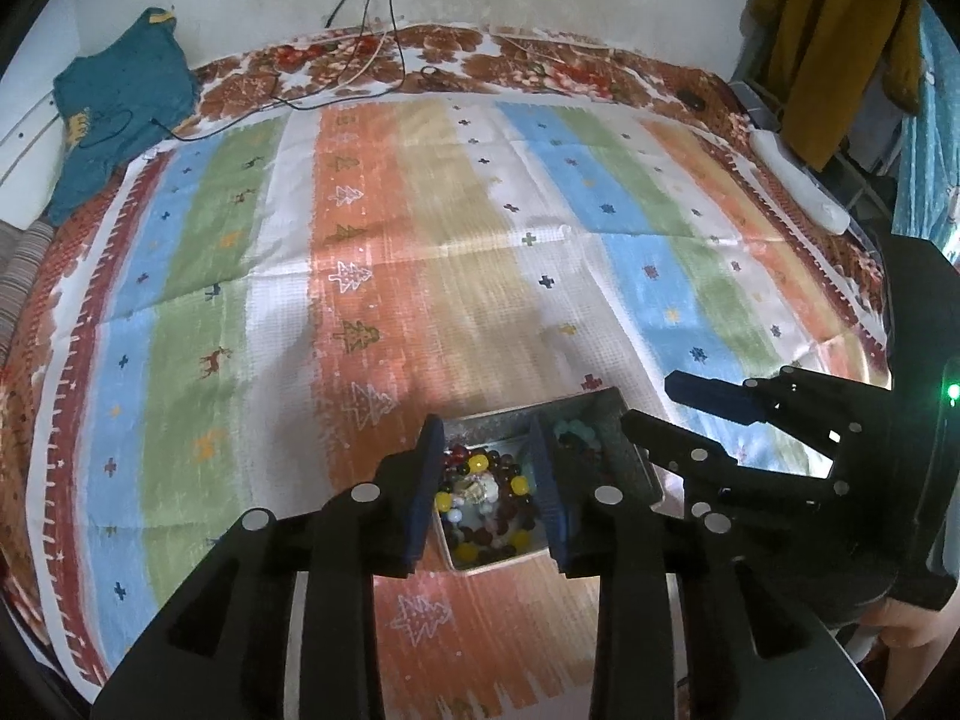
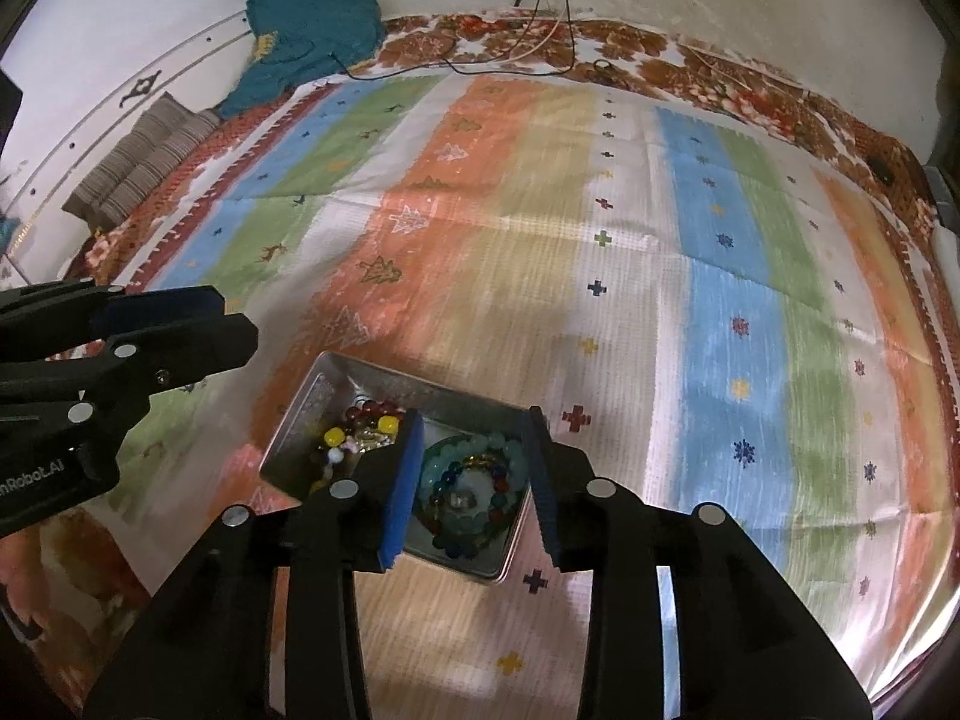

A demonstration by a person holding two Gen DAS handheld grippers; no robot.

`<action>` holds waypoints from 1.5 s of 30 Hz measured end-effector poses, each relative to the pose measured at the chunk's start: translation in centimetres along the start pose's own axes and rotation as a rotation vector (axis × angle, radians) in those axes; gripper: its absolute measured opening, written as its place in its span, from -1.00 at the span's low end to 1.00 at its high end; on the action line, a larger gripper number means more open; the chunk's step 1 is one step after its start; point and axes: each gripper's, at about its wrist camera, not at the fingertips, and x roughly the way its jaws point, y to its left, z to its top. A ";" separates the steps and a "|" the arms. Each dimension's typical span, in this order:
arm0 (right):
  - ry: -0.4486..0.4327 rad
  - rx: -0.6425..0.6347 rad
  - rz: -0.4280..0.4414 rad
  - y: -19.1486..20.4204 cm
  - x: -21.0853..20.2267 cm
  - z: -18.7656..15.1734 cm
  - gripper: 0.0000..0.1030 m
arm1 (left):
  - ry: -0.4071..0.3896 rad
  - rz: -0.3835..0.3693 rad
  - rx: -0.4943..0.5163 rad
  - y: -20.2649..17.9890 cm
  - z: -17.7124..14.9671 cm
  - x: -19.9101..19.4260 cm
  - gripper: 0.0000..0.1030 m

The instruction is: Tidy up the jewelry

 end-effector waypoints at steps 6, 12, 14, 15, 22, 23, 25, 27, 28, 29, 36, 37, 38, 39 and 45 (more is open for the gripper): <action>-0.018 0.000 0.014 0.2 -1.4 -1.1 -0.17 | -0.011 -0.007 0.012 0.1 -1.2 -1.1 -0.19; -0.046 0.001 0.023 0.1 -2.7 -2.0 0.04 | -0.019 -0.007 0.027 0.0 -2.2 -1.8 0.08; -0.055 0.001 0.024 0.1 -3.1 -2.3 0.13 | -0.025 -0.006 0.034 -0.2 -2.6 -2.1 0.15; -0.061 -0.001 0.023 0.2 -3.4 -2.5 0.17 | -0.026 -0.007 0.037 -0.3 -2.8 -2.2 0.18; -0.089 -0.006 0.048 0.2 -4.7 -3.6 0.40 | -0.049 -0.005 0.050 -0.6 -4.0 -3.0 0.49; -0.090 -0.006 0.050 0.1 -4.8 -3.7 0.41 | -0.051 -0.006 0.050 -0.6 -4.2 -3.0 0.53; -0.094 -0.009 0.053 0.2 -5.1 -4.1 0.43 | -0.049 -0.010 0.054 -0.7 -4.5 -3.2 0.55; -0.093 -0.013 0.050 0.2 -5.3 -4.5 0.43 | -0.053 -0.008 0.059 -0.8 -4.9 -3.3 0.59; -0.093 -0.013 0.049 0.2 -5.4 -4.6 0.45 | -0.056 -0.009 0.062 -0.9 -5.0 -3.5 0.61; -0.096 -0.013 0.048 0.2 -5.6 -4.8 0.47 | -0.059 -0.011 0.064 -0.9 -5.2 -3.6 0.64; -0.123 0.002 0.053 -0.3 -6.5 -5.5 0.58 | -0.100 -0.019 0.055 -0.9 -6.4 -4.9 0.88; -0.126 0.002 0.053 -0.4 -6.6 -5.6 0.61 | -0.106 -0.018 0.054 -0.9 -6.6 -5.0 0.89; -0.131 0.001 0.055 -0.4 -6.7 -5.7 0.61 | -0.109 -0.017 0.055 -0.9 -6.7 -5.1 0.89; -0.134 0.001 0.057 -0.3 -6.8 -5.8 0.63 | -0.111 -0.013 0.056 -1.0 -6.8 -5.1 0.89; -0.155 0.008 0.044 -0.3 -7.5 -6.3 0.83 | -0.120 0.019 0.056 -1.1 -7.4 -5.5 0.89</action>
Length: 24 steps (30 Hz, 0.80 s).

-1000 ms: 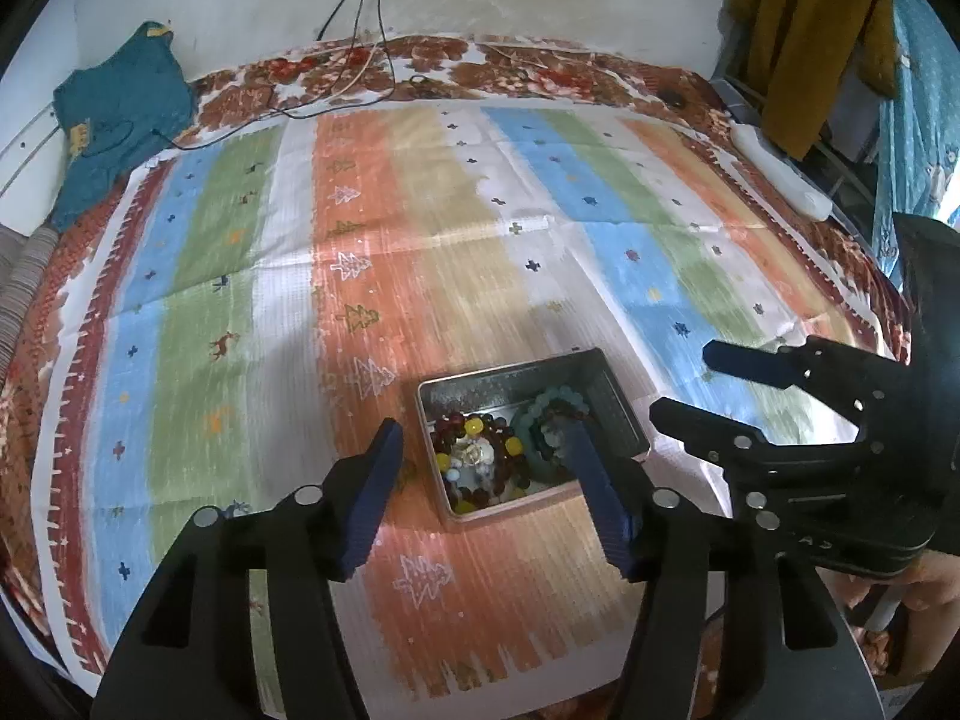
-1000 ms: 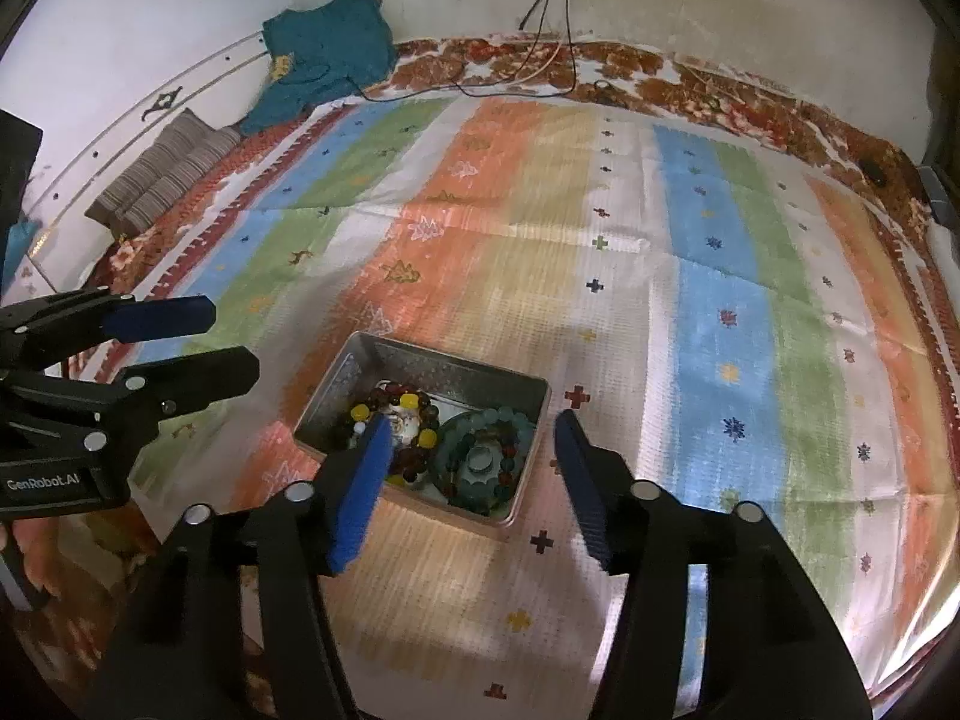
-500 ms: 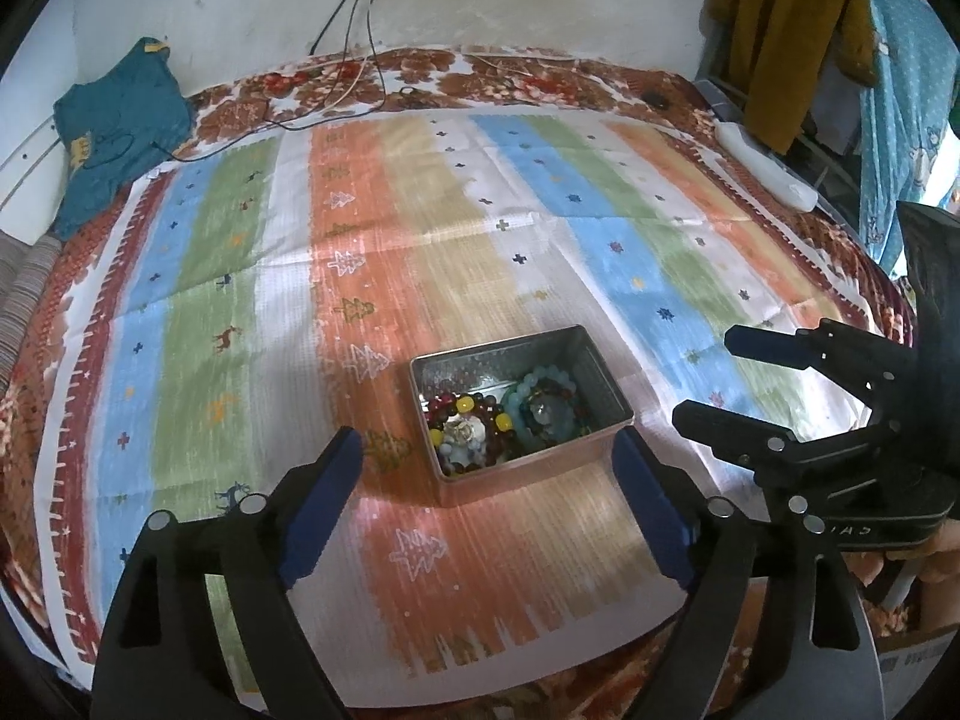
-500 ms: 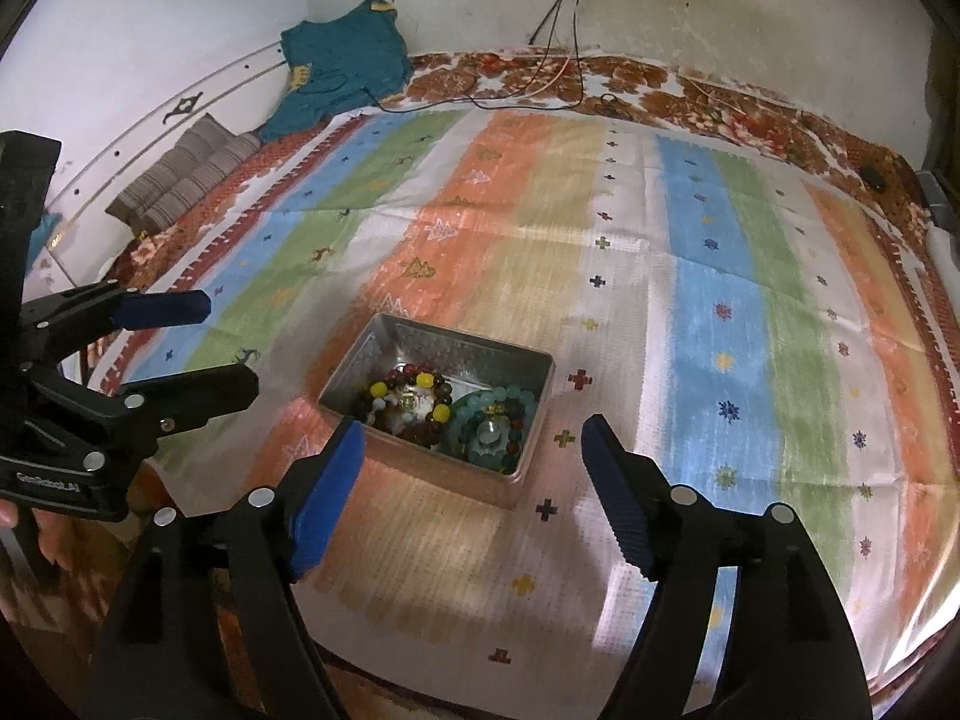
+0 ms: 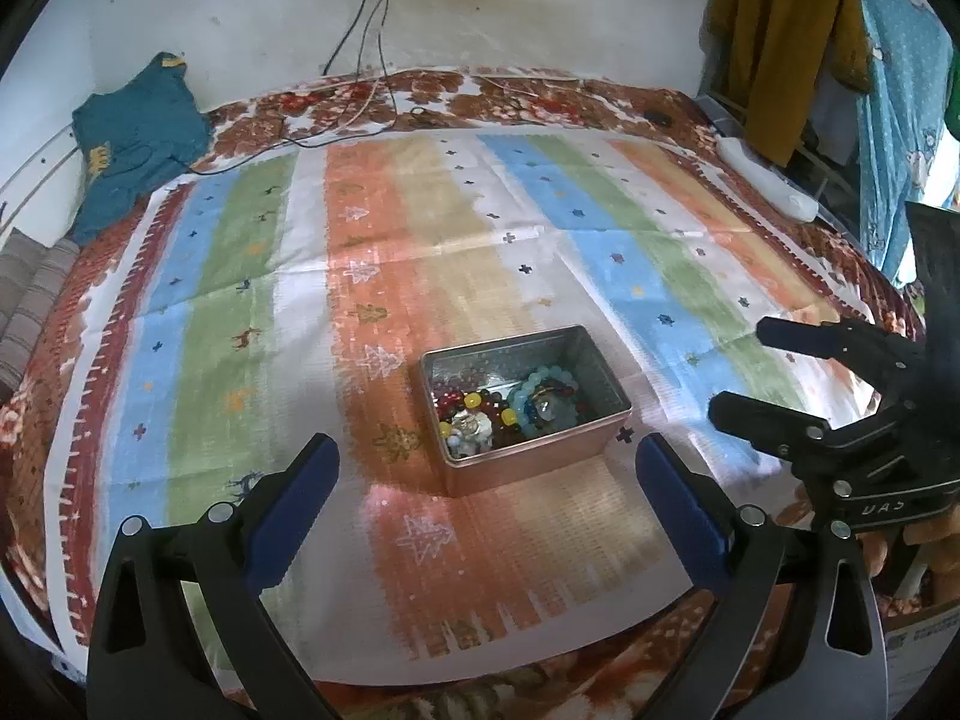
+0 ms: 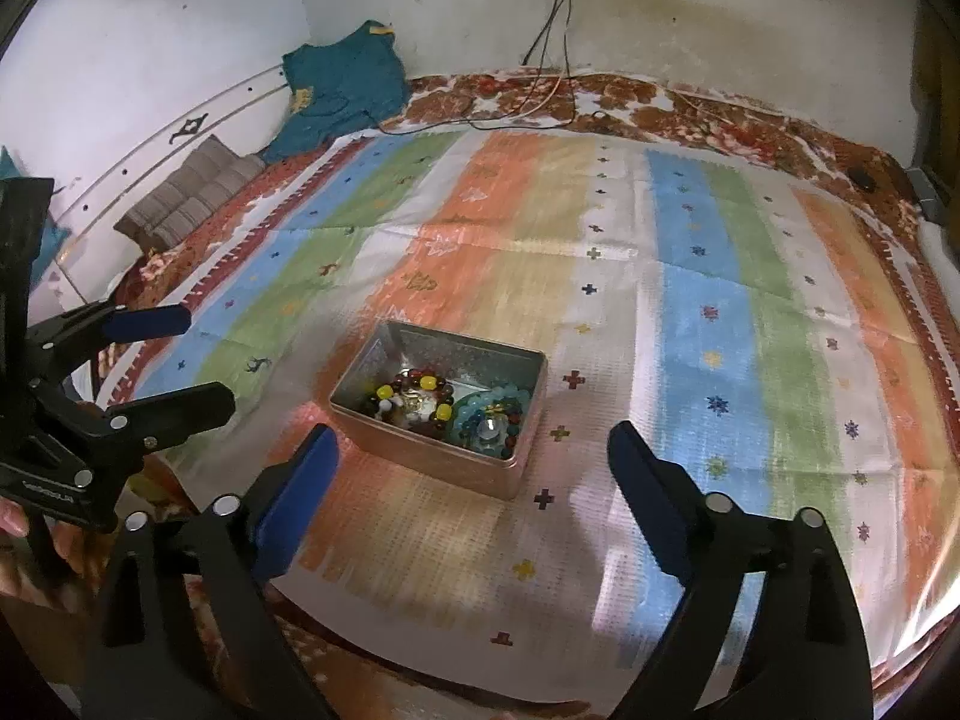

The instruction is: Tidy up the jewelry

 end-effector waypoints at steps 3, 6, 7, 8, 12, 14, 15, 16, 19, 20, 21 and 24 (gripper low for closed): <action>-0.015 -0.004 -0.014 0.1 -0.4 -0.1 0.85 | -0.012 0.007 -0.009 0.1 -0.3 -0.4 0.89; -0.027 0.001 -0.018 0.0 -0.7 -0.2 0.87 | -0.029 0.002 -0.009 0.0 -0.4 -0.9 0.89; -0.030 0.003 -0.017 0.0 -0.8 -0.3 0.88 | -0.034 0.003 -0.006 0.0 -0.5 -1.0 0.89; -0.036 0.005 -0.017 0.0 -1.0 -0.3 0.88 | -0.041 0.008 -0.002 -0.1 -0.6 -1.1 0.89; -0.053 0.005 -0.012 0.0 -1.5 -0.5 0.89 | -0.058 0.029 -0.007 -0.1 -0.7 -1.4 0.89; -0.059 0.001 -0.011 0.1 -1.7 -0.6 0.89 | -0.066 0.033 -0.016 0.1 -0.7 -1.5 0.89; -0.063 -0.002 -0.011 0.2 -1.8 -0.7 0.89 | -0.069 0.035 -0.017 0.1 -0.7 -1.6 0.89; -0.067 -0.004 -0.012 0.2 -1.9 -0.7 0.89 | -0.073 0.038 -0.015 0.0 -0.7 -1.6 0.89; -0.084 -0.010 -0.015 0.4 -2.3 -0.9 0.89 | -0.083 0.035 0.000 -0.3 -0.8 -1.8 0.89; -0.087 -0.010 -0.016 0.4 -2.4 -0.9 0.89 | -0.087 0.035 0.005 -0.4 -0.8 -1.9 0.89; -0.093 -0.010 -0.016 0.4 -2.6 -0.9 0.89 | -0.091 0.036 0.009 -0.5 -0.9 -1.9 0.89; -0.108 -0.008 -0.017 0.5 -2.9 -1.0 0.89 | -0.105 0.039 0.017 -0.7 -0.9 -2.2 0.89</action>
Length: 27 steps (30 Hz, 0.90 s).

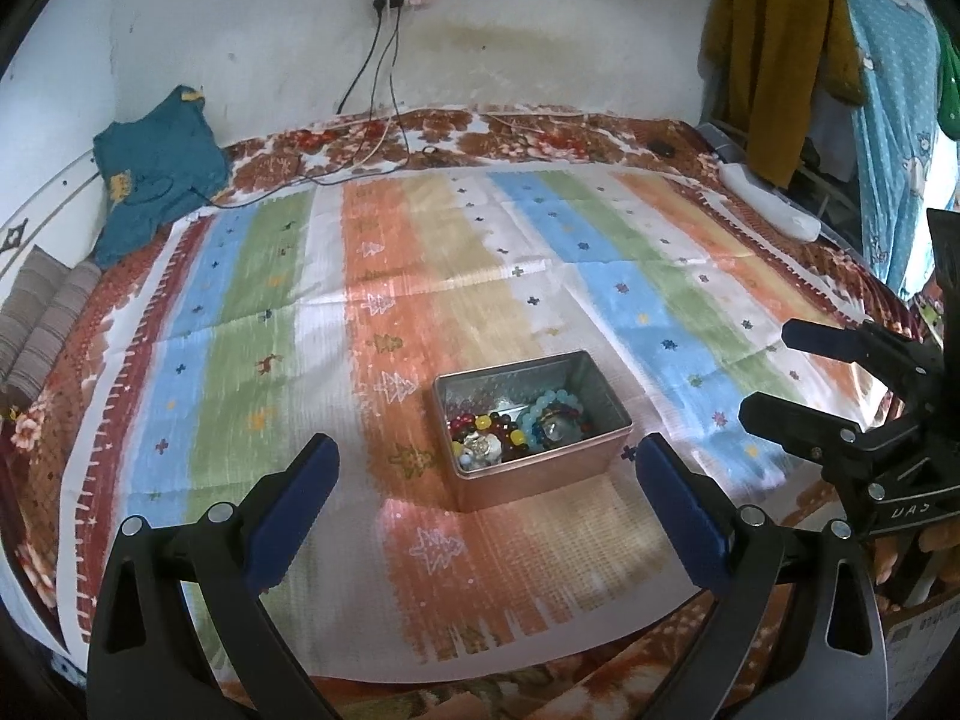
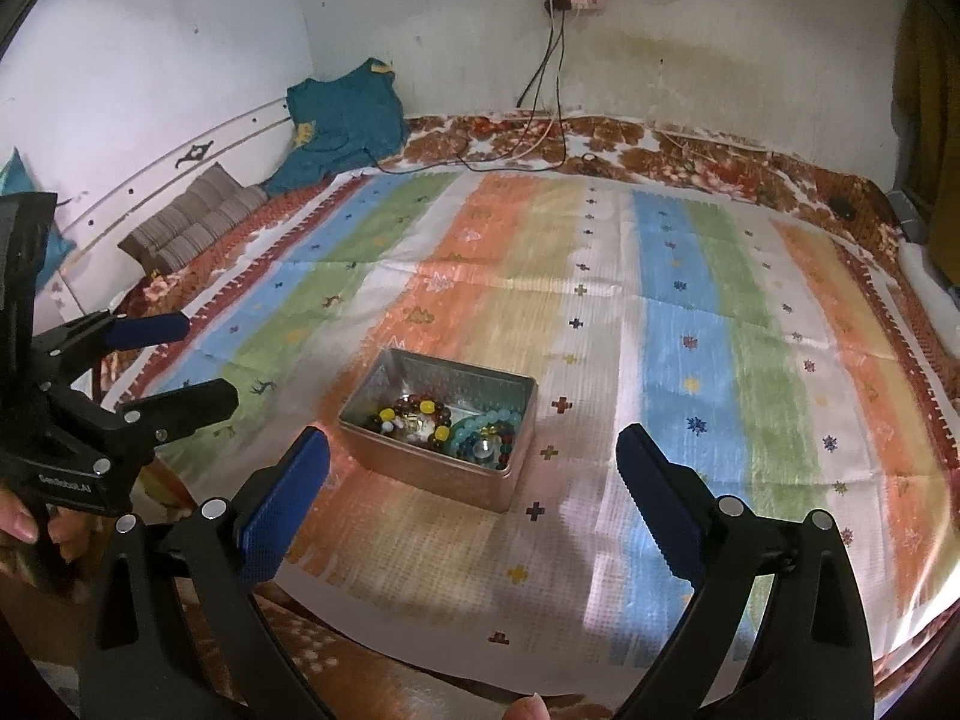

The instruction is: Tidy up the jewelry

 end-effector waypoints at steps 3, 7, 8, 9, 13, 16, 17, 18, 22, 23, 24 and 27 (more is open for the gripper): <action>-0.013 0.006 -0.002 0.0 -0.3 -0.1 0.89 | -0.013 -0.001 -0.007 -0.1 -0.2 -0.3 0.89; -0.020 0.005 -0.004 0.0 -0.5 -0.2 0.89 | -0.031 0.012 0.003 -0.4 -0.3 -0.6 0.89; -0.021 0.004 -0.003 0.1 -0.5 -0.1 0.89 | -0.031 0.013 0.006 -0.5 -0.3 -0.6 0.89; -0.022 0.003 -0.002 0.1 -0.5 -0.1 0.89 | -0.031 0.012 0.008 -0.5 -0.3 -0.6 0.89; -0.024 -0.003 0.000 0.2 -0.7 -0.2 0.89 | -0.038 0.012 0.011 -0.5 -0.3 -0.7 0.89; -0.028 -0.005 -0.003 0.3 -0.8 -0.3 0.89 | -0.038 0.014 0.013 -0.6 -0.3 -0.7 0.89; -0.031 -0.004 -0.004 0.3 -0.9 -0.3 0.89 | -0.039 0.013 0.014 -0.6 -0.3 -0.7 0.89; -0.033 -0.004 -0.005 0.3 -1.0 -0.3 0.89 | -0.039 0.013 0.013 -0.6 -0.3 -0.7 0.89; -0.039 -0.002 -0.010 0.3 -1.1 -0.3 0.89 | -0.050 0.010 0.018 -0.6 -0.1 -0.9 0.89; -0.040 -0.001 -0.011 0.4 -1.1 -0.3 0.89 | -0.051 0.010 0.019 -0.6 -0.1 -1.0 0.89; -0.041 -0.001 -0.011 0.4 -1.1 -0.3 0.89 | -0.052 0.009 0.018 -0.5 0.0 -1.0 0.89; -0.043 -0.004 -0.008 0.4 -1.1 -0.3 0.89 | -0.052 0.010 0.019 -0.5 0.0 -1.0 0.89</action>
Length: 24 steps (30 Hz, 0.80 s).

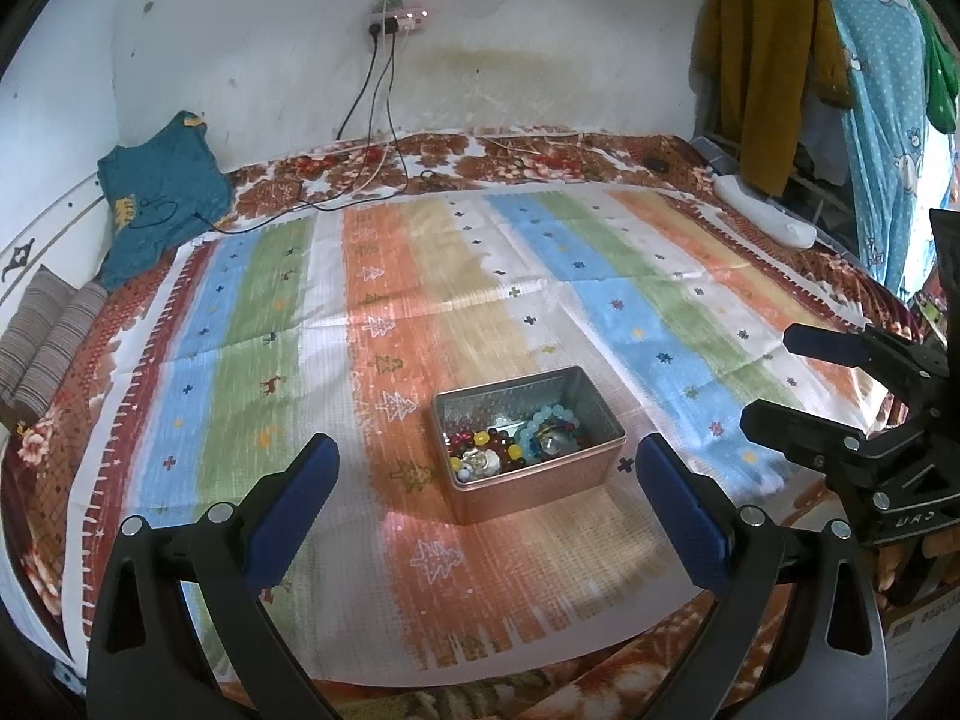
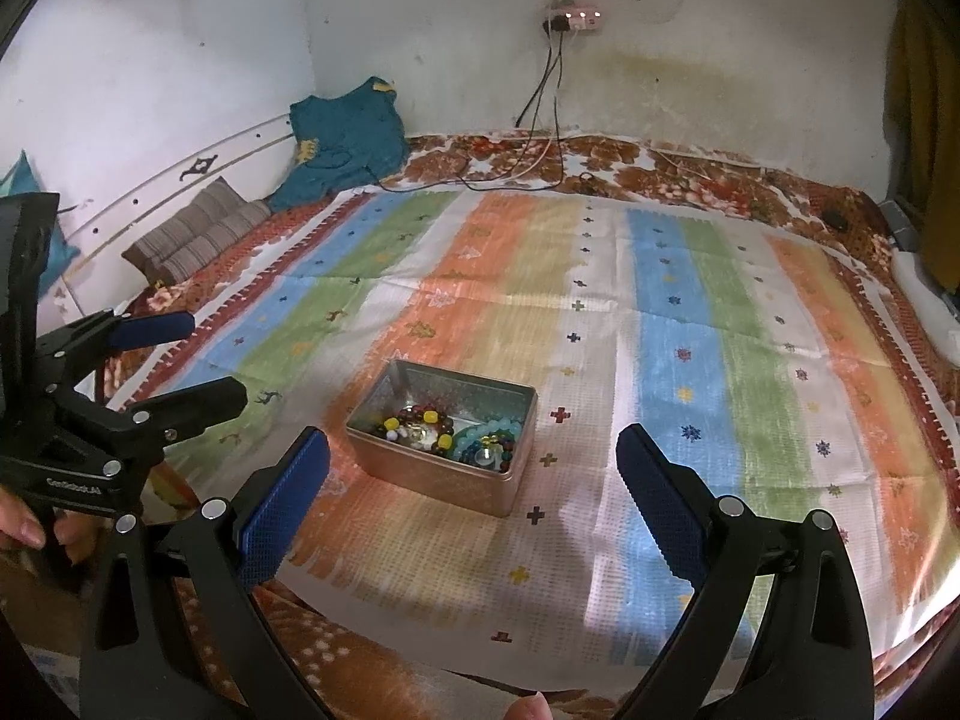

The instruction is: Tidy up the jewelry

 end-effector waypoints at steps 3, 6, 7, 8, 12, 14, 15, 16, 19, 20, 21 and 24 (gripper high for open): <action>-0.010 -0.003 -0.003 0.1 -0.2 0.0 0.89 | -0.002 0.000 -0.001 0.0 0.0 0.0 0.89; -0.017 0.006 -0.005 0.0 -0.4 -0.1 0.90 | -0.001 -0.002 0.000 0.0 0.0 0.0 0.89; -0.018 0.010 -0.005 -0.1 -0.4 -0.1 0.90 | -0.002 -0.003 0.001 0.0 0.0 0.0 0.89; -0.018 0.012 -0.005 -0.1 -0.4 -0.1 0.89 | -0.001 -0.002 0.003 0.0 0.0 0.0 0.89; -0.016 0.008 -0.006 0.0 -0.3 -0.1 0.90 | -0.002 -0.005 0.002 0.0 0.0 0.0 0.89; -0.017 0.011 -0.007 0.0 -0.3 -0.1 0.90 | -0.003 -0.007 -0.004 0.0 0.2 0.0 0.89; -0.019 0.012 -0.007 0.0 -0.3 -0.1 0.90 | -0.003 -0.005 -0.005 0.1 0.3 0.0 0.89; -0.020 0.014 -0.006 0.0 -0.4 -0.1 0.90 | -0.003 -0.007 0.000 0.0 0.1 -0.1 0.89; -0.023 0.024 -0.005 -0.4 -0.3 -0.1 0.90 | -0.006 -0.006 0.006 0.1 0.2 -0.1 0.89; -0.022 0.026 -0.005 -0.5 -0.3 -0.1 0.90 | -0.006 -0.005 0.005 0.1 0.3 0.0 0.89; -0.021 0.025 -0.004 -0.5 -0.3 -0.2 0.90 | -0.004 -0.006 -0.001 0.0 0.2 0.0 0.89; -0.022 0.016 -0.004 -0.5 -0.4 -0.2 0.90 | -0.005 -0.007 -0.001 -0.1 0.1 -0.1 0.89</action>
